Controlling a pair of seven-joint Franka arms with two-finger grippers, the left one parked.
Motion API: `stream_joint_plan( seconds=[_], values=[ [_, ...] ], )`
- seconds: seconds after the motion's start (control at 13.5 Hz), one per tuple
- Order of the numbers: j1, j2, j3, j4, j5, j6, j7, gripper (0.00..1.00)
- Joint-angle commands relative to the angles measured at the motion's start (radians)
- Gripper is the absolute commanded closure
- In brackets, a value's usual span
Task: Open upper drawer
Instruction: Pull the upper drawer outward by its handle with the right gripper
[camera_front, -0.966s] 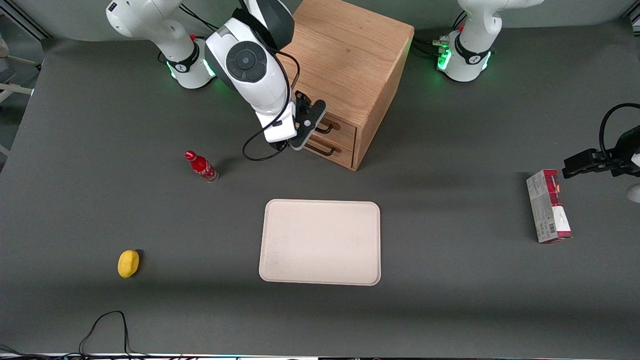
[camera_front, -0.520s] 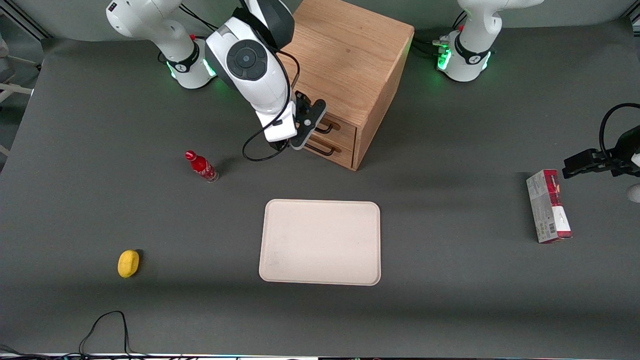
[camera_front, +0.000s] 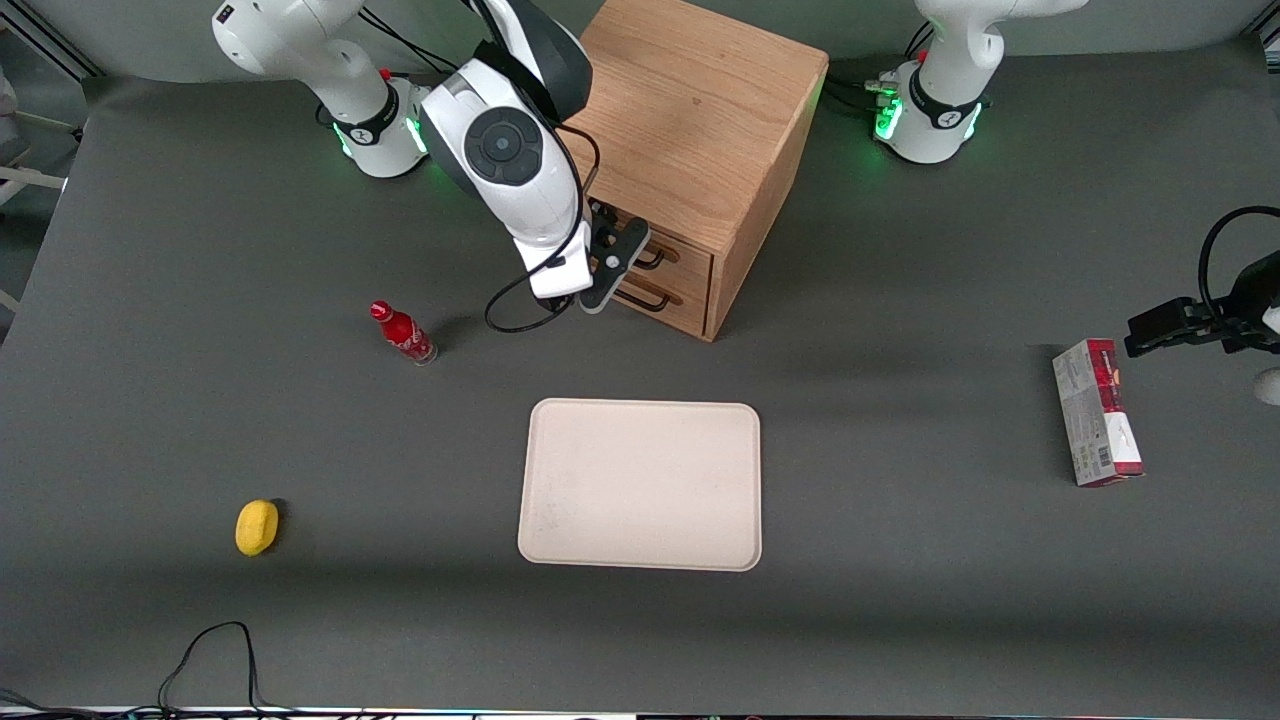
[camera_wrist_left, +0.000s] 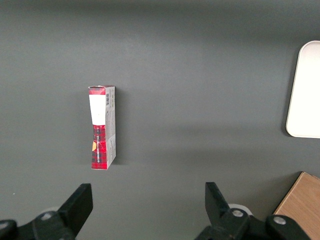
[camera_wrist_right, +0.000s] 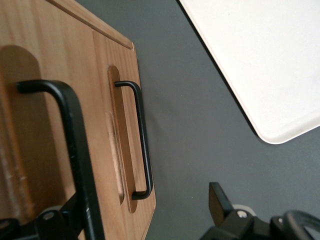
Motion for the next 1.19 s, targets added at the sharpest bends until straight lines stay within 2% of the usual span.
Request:
stream_joint_plan(
  seconds=[0.0,0.37,1.11],
  values=[
    [0.009,0.010,-0.009,-0.005,-0.025,0.025,-0.017,0.00],
    [-0.002,0.019,-0.041,0.004,-0.031,0.025,-0.043,0.00],
    [-0.154,0.103,-0.043,0.130,-0.025,0.002,-0.198,0.00]
  ],
)
